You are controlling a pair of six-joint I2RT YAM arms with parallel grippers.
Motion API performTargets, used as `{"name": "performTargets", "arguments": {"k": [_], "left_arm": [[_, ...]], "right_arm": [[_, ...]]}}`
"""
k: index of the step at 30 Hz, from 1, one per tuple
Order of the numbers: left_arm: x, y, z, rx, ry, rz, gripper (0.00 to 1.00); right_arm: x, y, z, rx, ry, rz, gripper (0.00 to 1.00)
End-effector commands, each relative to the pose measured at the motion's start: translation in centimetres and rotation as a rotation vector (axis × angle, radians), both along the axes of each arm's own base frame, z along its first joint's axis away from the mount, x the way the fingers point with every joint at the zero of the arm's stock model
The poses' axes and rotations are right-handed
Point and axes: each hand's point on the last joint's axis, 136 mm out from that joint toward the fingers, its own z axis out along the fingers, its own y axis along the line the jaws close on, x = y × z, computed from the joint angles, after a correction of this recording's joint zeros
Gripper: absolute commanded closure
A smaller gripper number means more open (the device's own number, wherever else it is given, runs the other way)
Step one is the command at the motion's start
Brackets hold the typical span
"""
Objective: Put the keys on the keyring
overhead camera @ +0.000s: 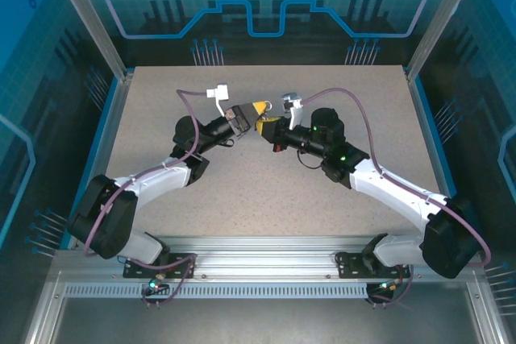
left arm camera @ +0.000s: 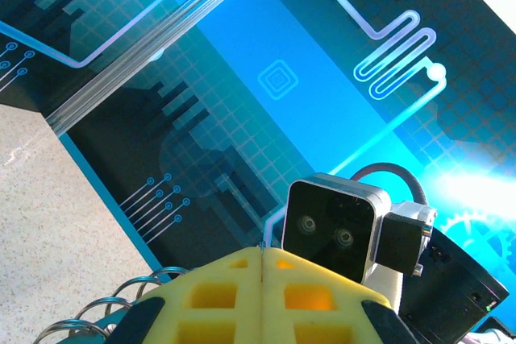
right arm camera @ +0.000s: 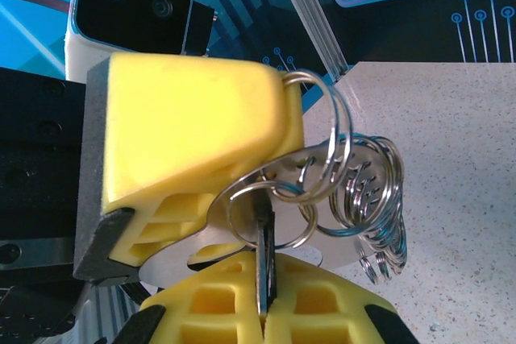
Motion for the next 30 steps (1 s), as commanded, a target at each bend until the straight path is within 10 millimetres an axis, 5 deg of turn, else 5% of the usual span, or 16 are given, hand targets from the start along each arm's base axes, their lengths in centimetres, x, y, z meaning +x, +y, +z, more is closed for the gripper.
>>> {"name": "performTargets", "arguments": {"k": [1,5,10,13,22,30], "left_arm": [[-1.3,-1.0,1.6,-0.036,-0.067,-0.039,1.00],[-1.4,-1.1,1.6,-0.037,-0.073,-0.041,1.00],[-1.4,-1.1,1.7,-0.036,-0.090,-0.033,1.00],[-1.3,-1.0,1.8,-0.029,-0.104,-0.028,1.00],[-1.4,-1.2,1.8,-0.029,-0.139,-0.042,1.00],[-1.5,-1.4,2.1,-0.028,-0.156,-0.047,1.00]], "right_arm": [[-1.5,1.6,0.1,0.011,0.006,0.106,1.00],[-1.3,1.2,-0.4,-0.008,0.018,0.091,1.00],[-1.3,-0.8,-0.4,-0.003,0.023,0.059,0.65],[-2.1,-2.9,-1.3,-0.027,0.044,0.043,0.59],[-2.5,-9.3,2.7,0.062,-0.020,-0.084,0.55],[-0.5,-8.6,6.7,0.165,-0.054,-0.076,0.59]]}}
